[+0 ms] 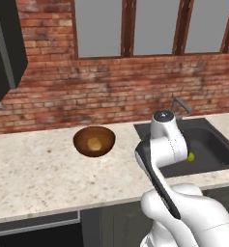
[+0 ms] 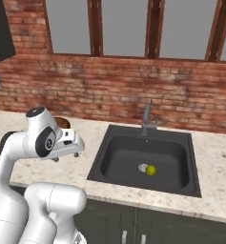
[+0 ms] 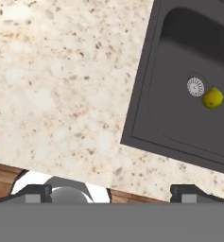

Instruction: Pick the potatos from the cabinet and place them in one bowl. Pick the pear from the sink and place it in the other bowl.

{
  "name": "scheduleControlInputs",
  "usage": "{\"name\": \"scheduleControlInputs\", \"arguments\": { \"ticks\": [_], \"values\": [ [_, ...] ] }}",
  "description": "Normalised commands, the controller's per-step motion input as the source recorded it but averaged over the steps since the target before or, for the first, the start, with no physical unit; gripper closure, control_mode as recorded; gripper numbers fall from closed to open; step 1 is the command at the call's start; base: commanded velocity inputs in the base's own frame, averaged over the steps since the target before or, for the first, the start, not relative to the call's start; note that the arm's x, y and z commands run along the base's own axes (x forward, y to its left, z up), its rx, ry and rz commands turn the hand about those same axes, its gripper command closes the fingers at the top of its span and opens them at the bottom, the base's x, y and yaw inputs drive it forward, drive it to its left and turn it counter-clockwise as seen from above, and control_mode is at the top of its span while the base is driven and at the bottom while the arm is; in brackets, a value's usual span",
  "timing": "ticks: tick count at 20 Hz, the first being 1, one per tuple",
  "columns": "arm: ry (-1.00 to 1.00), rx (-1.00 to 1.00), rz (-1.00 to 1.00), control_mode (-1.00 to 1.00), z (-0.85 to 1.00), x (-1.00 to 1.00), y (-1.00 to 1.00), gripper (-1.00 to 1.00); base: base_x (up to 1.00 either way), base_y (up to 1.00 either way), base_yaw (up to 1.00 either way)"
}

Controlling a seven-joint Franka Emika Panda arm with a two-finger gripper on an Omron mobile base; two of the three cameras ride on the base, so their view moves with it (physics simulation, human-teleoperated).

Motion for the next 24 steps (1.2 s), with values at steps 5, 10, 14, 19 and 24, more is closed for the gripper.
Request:
{"name": "scheduleControlInputs", "arguments": {
  "ticks": [5,10,14,19,24],
  "values": [
    [0.00,0.00,0.00,1.00,0.00,0.00,0.00,-1.00,-0.07,-0.99,-0.04],
    [0.00,0.00,0.00,1.00,0.00,0.00,0.00,-1.00,-0.03,-1.00,-0.07],
    [0.00,0.00,0.00,1.00,0.00,0.00,0.00,-1.00,-0.31,-0.88,-0.03],
    [0.00,0.00,0.00,1.00,0.00,0.00,0.00,-1.00,-0.18,-0.11,0.00],
    [0.00,0.00,0.00,1.00,0.00,0.00,0.00,-1.00,-0.63,-0.30,0.01]
  ]
}}
